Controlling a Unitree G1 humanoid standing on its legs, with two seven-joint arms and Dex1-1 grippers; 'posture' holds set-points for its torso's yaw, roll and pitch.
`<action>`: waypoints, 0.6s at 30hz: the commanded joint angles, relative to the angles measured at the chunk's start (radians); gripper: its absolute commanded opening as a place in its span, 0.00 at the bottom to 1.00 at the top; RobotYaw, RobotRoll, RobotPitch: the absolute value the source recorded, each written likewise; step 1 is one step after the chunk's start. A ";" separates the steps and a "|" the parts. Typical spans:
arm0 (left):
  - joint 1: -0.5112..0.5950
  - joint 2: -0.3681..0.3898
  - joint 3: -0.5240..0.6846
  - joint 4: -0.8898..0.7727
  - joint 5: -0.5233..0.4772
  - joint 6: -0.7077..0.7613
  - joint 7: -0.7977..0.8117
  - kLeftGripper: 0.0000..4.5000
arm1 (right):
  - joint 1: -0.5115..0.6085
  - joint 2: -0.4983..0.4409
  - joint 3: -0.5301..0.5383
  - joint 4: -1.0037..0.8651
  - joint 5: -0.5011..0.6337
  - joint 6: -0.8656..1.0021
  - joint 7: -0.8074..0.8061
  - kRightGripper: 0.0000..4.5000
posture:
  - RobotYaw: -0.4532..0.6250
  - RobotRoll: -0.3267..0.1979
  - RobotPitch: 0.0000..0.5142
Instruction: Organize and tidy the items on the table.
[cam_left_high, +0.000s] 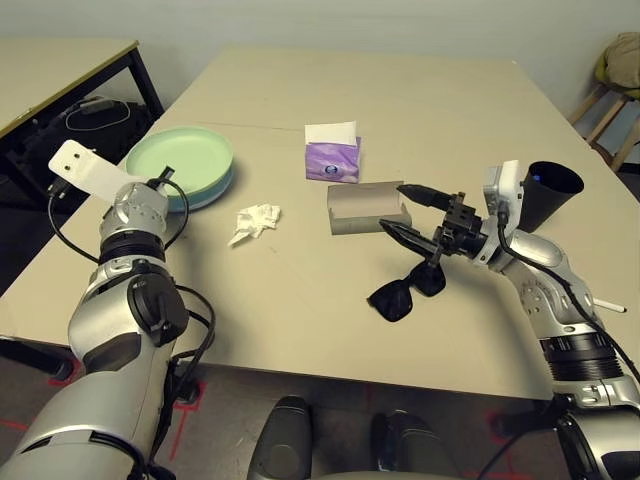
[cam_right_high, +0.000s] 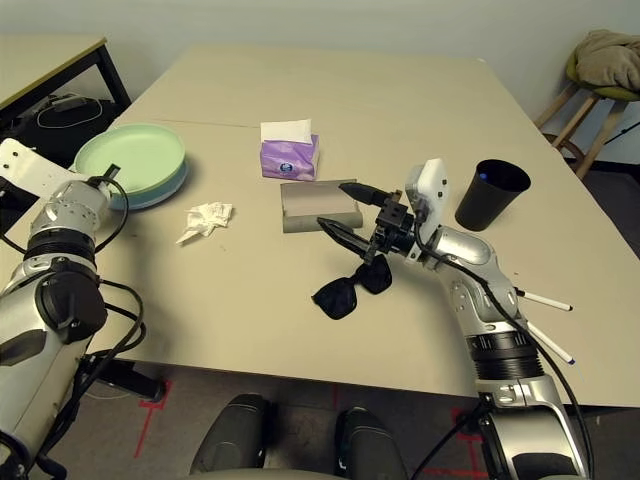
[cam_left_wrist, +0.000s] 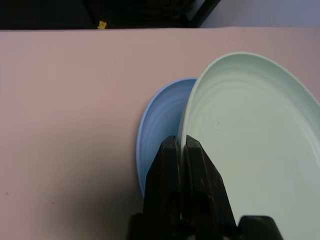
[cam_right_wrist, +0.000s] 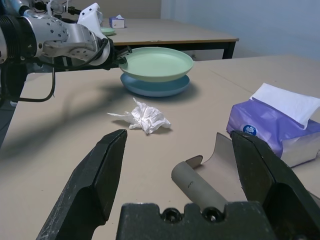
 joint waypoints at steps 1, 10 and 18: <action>-0.014 0.012 -0.029 0.033 0.030 -0.036 0.009 0.25 | 0.009 -0.009 -0.015 -0.021 0.012 0.005 -0.006 1.00 | 0.64 0.62 0.11; -0.005 0.050 -0.135 0.042 0.121 0.004 -0.009 0.99 | 0.007 -0.013 -0.017 -0.031 0.016 0.015 -0.012 1.00 | 0.64 0.62 0.11; 0.017 0.092 -0.310 0.022 0.250 0.062 -0.185 0.99 | -0.001 -0.013 -0.012 -0.033 0.019 0.020 -0.022 1.00 | 0.65 0.62 0.11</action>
